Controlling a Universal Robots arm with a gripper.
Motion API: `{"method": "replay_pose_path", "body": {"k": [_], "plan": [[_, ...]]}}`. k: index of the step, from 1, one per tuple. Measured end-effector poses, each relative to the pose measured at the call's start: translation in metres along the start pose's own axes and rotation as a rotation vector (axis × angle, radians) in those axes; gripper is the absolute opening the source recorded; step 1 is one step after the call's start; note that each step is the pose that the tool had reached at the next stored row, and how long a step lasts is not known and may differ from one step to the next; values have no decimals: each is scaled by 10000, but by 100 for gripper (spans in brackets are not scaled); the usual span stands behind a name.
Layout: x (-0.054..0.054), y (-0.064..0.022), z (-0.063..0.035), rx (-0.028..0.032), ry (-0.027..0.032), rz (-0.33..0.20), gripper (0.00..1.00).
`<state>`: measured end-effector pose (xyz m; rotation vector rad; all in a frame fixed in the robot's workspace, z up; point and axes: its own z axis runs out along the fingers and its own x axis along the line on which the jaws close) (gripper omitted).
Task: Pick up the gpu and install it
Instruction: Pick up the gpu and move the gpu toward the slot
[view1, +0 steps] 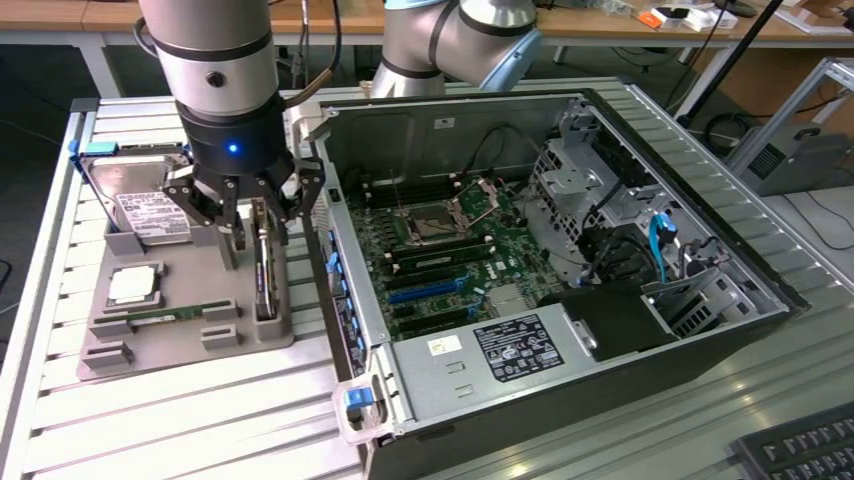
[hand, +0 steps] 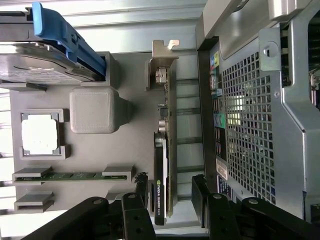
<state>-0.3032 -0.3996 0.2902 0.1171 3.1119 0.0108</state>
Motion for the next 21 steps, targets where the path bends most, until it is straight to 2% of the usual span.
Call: {"method": "replay_pose_path", "body": {"k": [21], "plan": [[1, -2, 48, 1, 0, 0, 48]]}}
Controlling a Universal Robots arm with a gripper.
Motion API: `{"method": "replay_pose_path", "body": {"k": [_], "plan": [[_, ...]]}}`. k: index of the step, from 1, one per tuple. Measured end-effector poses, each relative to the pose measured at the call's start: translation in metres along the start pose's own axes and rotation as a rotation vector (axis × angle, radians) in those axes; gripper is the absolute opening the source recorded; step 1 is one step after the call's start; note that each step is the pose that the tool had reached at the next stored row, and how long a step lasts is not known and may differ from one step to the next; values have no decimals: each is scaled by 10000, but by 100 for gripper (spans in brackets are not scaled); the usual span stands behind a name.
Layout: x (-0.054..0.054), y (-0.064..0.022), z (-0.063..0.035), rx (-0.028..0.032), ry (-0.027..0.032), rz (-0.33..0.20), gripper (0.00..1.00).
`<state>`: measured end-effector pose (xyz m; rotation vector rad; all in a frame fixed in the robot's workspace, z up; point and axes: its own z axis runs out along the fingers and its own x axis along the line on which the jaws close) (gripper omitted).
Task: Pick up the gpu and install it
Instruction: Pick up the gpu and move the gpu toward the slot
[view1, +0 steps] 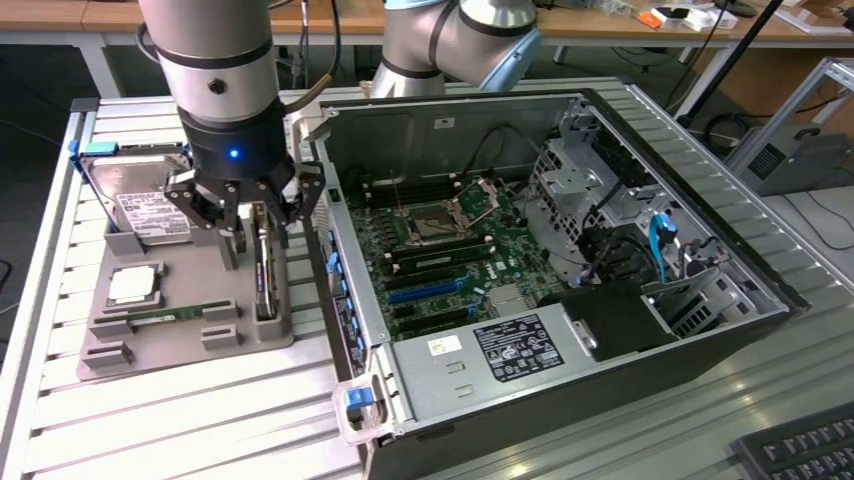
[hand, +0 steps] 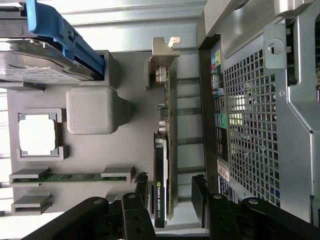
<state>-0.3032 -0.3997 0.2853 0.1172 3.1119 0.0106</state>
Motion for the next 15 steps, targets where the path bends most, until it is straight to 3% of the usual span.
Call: {"method": "replay_pose_path", "body": {"k": [15], "plan": [[1, -1, 46, 10, -1, 0, 48]]}}
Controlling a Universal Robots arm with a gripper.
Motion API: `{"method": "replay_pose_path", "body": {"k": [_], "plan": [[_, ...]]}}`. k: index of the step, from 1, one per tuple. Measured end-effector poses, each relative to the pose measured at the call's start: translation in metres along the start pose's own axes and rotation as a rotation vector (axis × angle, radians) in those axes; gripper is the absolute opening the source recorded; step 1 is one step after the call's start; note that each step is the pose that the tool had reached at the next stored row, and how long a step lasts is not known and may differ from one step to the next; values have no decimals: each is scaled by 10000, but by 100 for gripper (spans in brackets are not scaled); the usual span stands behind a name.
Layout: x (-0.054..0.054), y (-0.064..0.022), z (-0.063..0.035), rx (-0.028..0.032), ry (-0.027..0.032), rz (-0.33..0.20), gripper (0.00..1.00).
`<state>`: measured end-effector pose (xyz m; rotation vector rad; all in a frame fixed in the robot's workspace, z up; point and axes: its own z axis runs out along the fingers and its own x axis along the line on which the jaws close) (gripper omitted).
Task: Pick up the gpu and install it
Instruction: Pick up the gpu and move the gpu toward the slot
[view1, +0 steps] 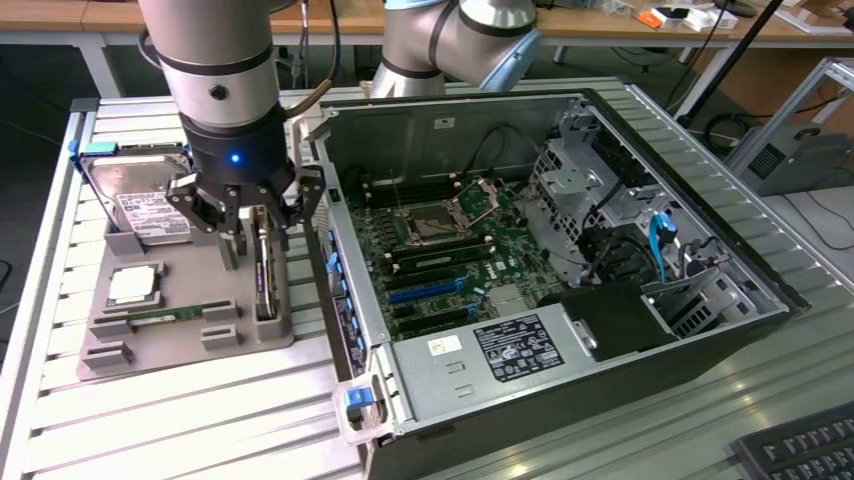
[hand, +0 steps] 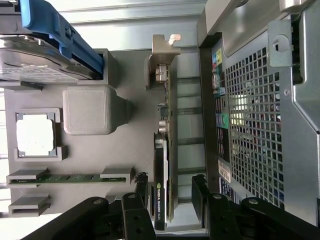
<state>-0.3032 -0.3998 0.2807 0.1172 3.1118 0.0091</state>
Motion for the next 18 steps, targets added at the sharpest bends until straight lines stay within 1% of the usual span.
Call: {"method": "replay_pose_path", "body": {"k": [3, 11, 18], "plan": [[-3, 1, 16, 18, 0, 1, 48], [-27, 8, 44, 26, -2, -1, 48], [-38, 30, 75, 50, -4, -2, 48]]}}
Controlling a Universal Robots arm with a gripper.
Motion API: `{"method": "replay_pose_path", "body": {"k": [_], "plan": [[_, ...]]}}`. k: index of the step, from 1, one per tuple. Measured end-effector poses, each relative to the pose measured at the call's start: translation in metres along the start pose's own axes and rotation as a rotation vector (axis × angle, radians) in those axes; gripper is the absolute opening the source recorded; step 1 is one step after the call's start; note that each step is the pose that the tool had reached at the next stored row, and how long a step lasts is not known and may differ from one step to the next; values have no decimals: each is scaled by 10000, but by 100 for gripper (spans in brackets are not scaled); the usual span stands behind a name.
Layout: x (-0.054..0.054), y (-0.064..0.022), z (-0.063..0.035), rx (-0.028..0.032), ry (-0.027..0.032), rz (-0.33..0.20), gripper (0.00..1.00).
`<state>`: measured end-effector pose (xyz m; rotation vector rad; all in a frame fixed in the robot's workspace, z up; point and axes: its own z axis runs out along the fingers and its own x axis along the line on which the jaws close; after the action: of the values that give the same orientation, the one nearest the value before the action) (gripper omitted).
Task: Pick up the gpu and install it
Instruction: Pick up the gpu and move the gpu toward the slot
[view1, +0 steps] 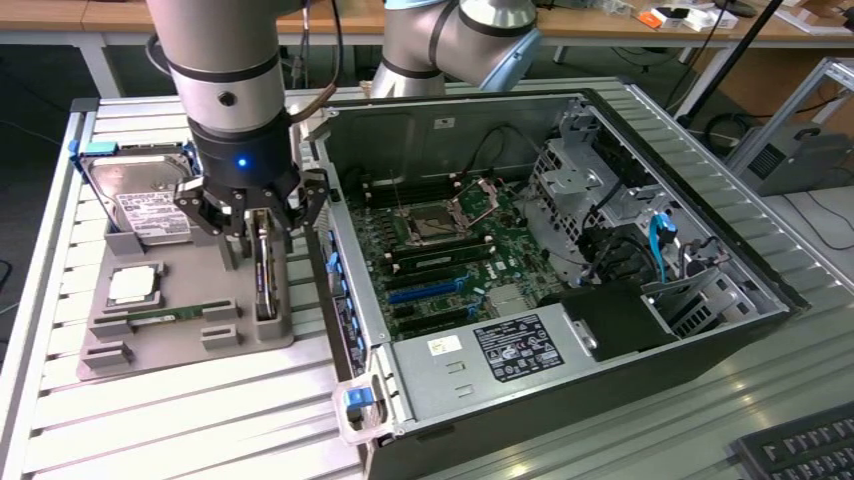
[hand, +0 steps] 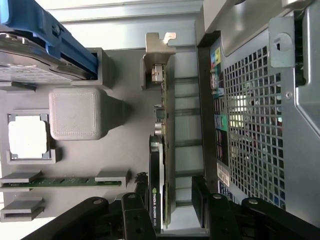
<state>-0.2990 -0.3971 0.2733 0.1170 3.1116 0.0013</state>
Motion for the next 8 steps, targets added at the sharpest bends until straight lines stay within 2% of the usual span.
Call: {"method": "replay_pose_path", "body": {"k": [8], "plan": [[63, 61, 36, 0, 0, 1, 48]]}}
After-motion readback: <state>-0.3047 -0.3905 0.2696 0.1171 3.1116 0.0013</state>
